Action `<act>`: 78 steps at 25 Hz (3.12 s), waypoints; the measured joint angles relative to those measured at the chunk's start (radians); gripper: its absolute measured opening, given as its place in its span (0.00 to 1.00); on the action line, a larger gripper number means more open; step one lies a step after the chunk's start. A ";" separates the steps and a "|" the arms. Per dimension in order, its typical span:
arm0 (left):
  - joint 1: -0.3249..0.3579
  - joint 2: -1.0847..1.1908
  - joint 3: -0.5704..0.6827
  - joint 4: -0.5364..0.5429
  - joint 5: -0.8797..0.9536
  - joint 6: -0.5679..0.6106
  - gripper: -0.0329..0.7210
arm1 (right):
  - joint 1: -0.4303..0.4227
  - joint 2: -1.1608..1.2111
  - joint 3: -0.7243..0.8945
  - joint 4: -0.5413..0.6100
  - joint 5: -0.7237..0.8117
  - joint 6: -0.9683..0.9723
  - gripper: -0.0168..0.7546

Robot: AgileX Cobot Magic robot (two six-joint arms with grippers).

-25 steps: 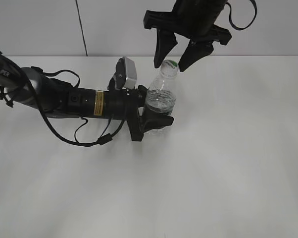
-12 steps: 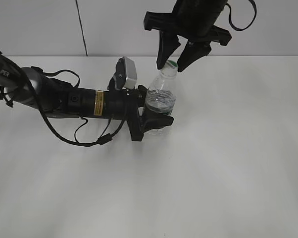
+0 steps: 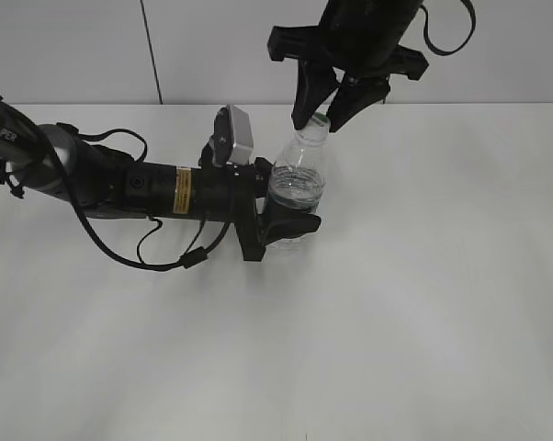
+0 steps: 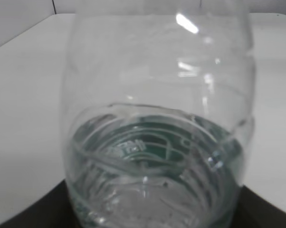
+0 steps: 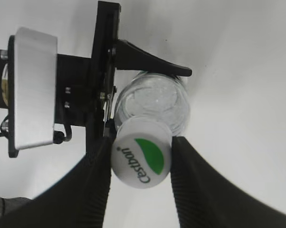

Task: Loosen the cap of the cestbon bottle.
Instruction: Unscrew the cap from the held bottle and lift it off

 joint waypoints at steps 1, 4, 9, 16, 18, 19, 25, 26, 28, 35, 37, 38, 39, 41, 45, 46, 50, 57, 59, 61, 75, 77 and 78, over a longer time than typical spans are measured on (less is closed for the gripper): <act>0.000 0.000 0.000 0.000 0.000 0.000 0.59 | 0.000 0.000 0.000 0.000 0.000 -0.034 0.40; 0.000 0.000 0.000 0.000 0.000 0.000 0.59 | 0.000 0.000 0.000 0.000 0.000 -0.164 0.40; 0.000 0.000 0.000 0.004 -0.001 0.000 0.59 | 0.000 0.000 0.000 0.000 -0.001 -0.405 0.40; 0.000 0.000 0.000 0.011 -0.001 0.000 0.59 | 0.000 0.000 0.000 0.006 0.000 -0.670 0.40; 0.000 0.000 0.000 0.011 -0.002 0.001 0.59 | 0.000 0.000 0.000 0.008 0.000 -0.715 0.40; 0.000 0.000 0.000 0.012 -0.004 0.001 0.59 | 0.000 0.000 0.000 0.008 0.000 -0.733 0.40; 0.002 0.000 0.000 0.018 -0.011 0.001 0.59 | 0.000 0.000 0.000 0.015 0.002 -0.873 0.40; 0.002 0.000 0.000 0.018 -0.013 0.001 0.59 | 0.000 0.000 0.000 0.015 0.003 -0.892 0.40; 0.002 0.000 0.000 0.019 -0.016 0.001 0.59 | 0.000 0.000 0.000 0.016 0.004 -0.945 0.40; 0.002 0.000 0.000 0.022 -0.024 0.001 0.59 | 0.000 0.000 0.000 0.020 0.007 -1.112 0.40; 0.002 0.000 0.000 0.022 -0.024 0.001 0.59 | 0.000 0.000 0.000 0.021 0.007 -1.150 0.40; 0.002 0.000 0.000 0.023 -0.024 0.001 0.59 | 0.000 0.000 0.000 0.021 0.007 -1.168 0.40; 0.002 0.000 0.000 0.023 -0.024 0.001 0.59 | 0.000 0.000 0.000 0.022 0.008 -1.182 0.40; 0.003 0.000 0.000 0.023 -0.024 0.001 0.59 | 0.000 0.000 0.000 0.022 0.008 -1.215 0.40; 0.003 0.000 0.000 0.024 -0.024 0.001 0.59 | 0.000 0.000 0.000 0.017 0.008 -1.258 0.40; 0.003 0.000 0.000 0.024 -0.024 0.001 0.59 | 0.000 0.000 0.000 0.015 0.008 -1.261 0.40; 0.004 0.000 0.000 0.024 -0.031 0.001 0.59 | 0.000 0.000 0.000 0.015 0.008 -1.265 0.40; 0.004 0.000 0.000 0.023 -0.035 0.001 0.59 | 0.000 -0.001 0.000 0.019 0.008 -1.268 0.40; 0.004 0.000 0.000 0.023 -0.035 0.001 0.59 | 0.000 -0.001 0.000 0.020 0.008 -1.268 0.40; 0.004 0.000 0.000 0.023 -0.035 0.001 0.59 | 0.000 -0.001 0.000 0.022 0.008 -1.269 0.40; 0.004 0.000 0.000 0.007 -0.096 -0.002 0.59 | 0.000 -0.001 0.000 0.022 0.005 -1.272 0.55; 0.004 0.000 0.000 0.008 -0.099 -0.002 0.59 | 0.000 -0.001 0.000 0.022 0.004 -1.272 0.59; 0.004 0.000 0.000 0.008 -0.099 -0.002 0.59 | 0.000 -0.001 0.000 0.022 0.004 -1.272 0.60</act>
